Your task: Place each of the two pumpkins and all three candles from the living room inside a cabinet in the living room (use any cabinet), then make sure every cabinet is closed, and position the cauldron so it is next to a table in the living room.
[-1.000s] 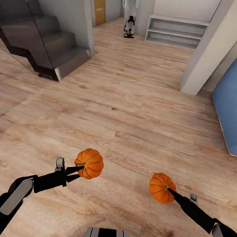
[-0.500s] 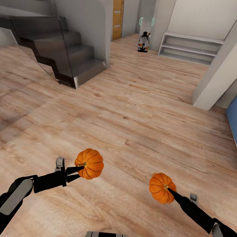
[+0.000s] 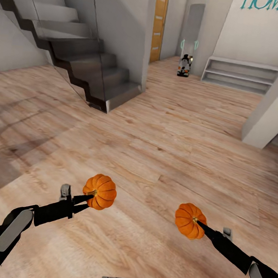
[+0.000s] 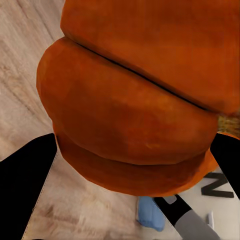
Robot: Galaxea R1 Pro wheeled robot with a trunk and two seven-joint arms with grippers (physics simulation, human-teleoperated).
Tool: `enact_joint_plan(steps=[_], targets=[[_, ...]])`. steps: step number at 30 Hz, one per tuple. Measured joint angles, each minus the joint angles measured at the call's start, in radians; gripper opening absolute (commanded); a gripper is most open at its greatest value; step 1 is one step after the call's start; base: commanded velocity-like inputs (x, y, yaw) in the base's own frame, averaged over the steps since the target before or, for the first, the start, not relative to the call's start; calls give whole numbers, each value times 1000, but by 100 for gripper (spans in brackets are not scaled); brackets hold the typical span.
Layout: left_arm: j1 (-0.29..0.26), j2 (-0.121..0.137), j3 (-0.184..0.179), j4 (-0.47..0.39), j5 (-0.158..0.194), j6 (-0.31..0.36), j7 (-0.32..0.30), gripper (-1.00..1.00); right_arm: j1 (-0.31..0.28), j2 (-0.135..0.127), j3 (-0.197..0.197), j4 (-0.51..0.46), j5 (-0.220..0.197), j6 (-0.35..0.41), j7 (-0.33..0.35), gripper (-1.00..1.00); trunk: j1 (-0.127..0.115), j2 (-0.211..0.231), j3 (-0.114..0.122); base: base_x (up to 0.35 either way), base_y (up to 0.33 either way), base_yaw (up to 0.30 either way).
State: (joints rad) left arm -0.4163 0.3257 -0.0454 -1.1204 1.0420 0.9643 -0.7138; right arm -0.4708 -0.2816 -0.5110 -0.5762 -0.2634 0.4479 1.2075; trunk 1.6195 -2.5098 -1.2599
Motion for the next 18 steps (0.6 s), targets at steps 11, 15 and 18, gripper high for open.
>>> enact_joint_plan(steps=[11, 15, 18], targets=[[-1, 30, 4, 41, 4, 1, 5, -100, 0, -5, 0, 5, -2, 1, 3, -100, -5, 3, 52, -7, 0, 251], [-1, 34, 4, 43, 8, 1, 5, -100, 0, -6, -1, 6, -3, 1, 3, -100, -6, 4, 70, -236, 0, 251], [-1, 35, 6, 43, 8, 1, 5, -100, 0, -5, -1, 7, -3, 2, 4, -100, -8, 4, 84, -317, 0, 251]])
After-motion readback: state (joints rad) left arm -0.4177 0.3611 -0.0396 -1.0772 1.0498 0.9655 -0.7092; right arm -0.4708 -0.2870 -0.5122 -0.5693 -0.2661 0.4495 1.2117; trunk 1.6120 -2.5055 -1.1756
